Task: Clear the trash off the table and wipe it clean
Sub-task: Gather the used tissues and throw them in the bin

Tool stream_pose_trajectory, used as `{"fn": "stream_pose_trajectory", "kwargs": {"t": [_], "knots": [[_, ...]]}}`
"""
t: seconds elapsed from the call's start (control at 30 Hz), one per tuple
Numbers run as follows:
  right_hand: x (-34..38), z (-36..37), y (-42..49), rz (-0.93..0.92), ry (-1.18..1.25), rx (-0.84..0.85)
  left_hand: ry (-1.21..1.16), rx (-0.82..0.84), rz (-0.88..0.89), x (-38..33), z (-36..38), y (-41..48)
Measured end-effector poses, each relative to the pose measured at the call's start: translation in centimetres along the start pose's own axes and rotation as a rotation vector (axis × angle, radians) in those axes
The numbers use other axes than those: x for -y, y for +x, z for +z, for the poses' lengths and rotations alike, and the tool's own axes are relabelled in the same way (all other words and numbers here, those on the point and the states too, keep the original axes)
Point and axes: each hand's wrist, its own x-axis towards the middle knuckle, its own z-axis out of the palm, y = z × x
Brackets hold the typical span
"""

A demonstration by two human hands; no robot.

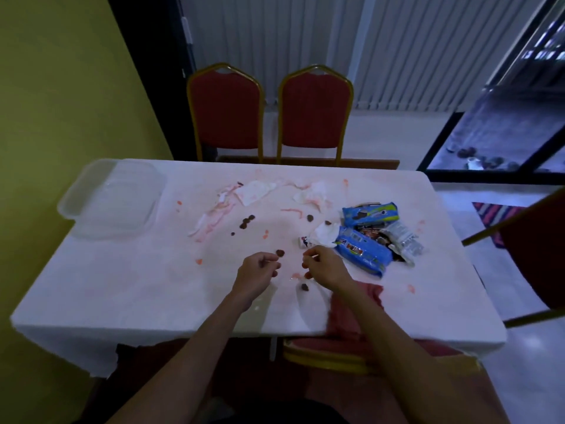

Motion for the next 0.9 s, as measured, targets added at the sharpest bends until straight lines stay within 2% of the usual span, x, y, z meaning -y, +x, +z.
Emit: {"fn": "stream_pose_trajectory", "kwargs": {"t": [0.23, 0.47, 0.67, 0.8, 0.9], "knots": [[-1.8, -1.7, 1.2, 0.037, 0.05, -0.065, 0.098, 0.07, -0.011, -1.0, 1.6, 1.1], [-1.9, -1.3, 4.2, 0.076, 0.0, -0.177, 0.161, 0.08, -0.02, -1.6, 1.1, 4.3], [-0.8, -0.3, 8.7, 0.2, -0.029, -0.124, 0.18, 0.112, -0.026, -2.1, 0.4, 7.8], [-0.5, 1.6, 11.2, 0.251, -0.199, -0.081, 0.186, 0.142, -0.029, -1.7, -0.9, 10.0], [-1.1, 3.2, 12.0, 0.257, -0.347, -0.143, 0.169, 0.147, -0.057, -1.0, -1.9, 11.7]]}}
